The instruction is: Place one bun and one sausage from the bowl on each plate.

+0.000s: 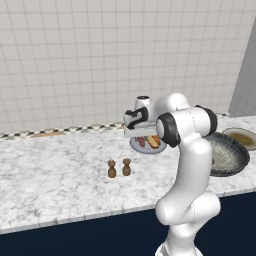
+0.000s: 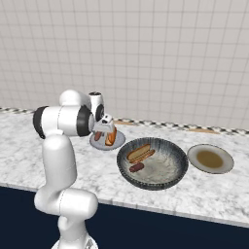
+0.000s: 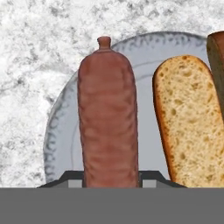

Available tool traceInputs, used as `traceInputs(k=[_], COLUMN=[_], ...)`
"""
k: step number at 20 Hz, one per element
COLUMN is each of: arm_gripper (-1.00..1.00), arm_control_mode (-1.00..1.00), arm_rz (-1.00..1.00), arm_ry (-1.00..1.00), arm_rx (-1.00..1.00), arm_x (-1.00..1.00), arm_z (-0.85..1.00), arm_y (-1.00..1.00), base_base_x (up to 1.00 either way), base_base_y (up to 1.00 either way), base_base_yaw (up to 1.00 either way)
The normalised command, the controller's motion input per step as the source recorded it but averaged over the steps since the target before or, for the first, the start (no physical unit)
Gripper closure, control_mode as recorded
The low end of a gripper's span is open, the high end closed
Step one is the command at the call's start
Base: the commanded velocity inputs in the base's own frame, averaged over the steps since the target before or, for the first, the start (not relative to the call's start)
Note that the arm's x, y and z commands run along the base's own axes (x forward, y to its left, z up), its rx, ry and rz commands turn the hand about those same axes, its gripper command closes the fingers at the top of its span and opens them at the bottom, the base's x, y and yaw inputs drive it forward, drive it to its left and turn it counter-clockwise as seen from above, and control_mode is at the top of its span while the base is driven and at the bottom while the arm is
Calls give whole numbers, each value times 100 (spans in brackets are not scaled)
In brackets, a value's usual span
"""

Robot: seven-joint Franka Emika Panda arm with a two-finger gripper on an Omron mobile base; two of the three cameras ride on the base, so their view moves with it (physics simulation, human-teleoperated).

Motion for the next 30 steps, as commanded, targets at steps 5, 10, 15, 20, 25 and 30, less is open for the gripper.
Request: traceInputs(k=[5,10,15,20,25,30], arm_gripper=[100,-100,-100,-100,-100,-100], arm_control_mode=[-100,-100,-100,-100,-100,-100], arm_rz=[0,0,0,0,-2,-17], arm_ry=[0,0,0,0,-11,-8], arm_rx=[0,0,0,0,3,7], arm_x=[0,2,0,0,-62,-81], arm_z=[0,0,0,0,23,73], arm_y=[0,0,0,0,-10,-15], base_base_x=[0,0,0,0,0,0], base_base_y=[0,0,0,0,0,0], base_base_yaw=[0,0,0,0,0,0])
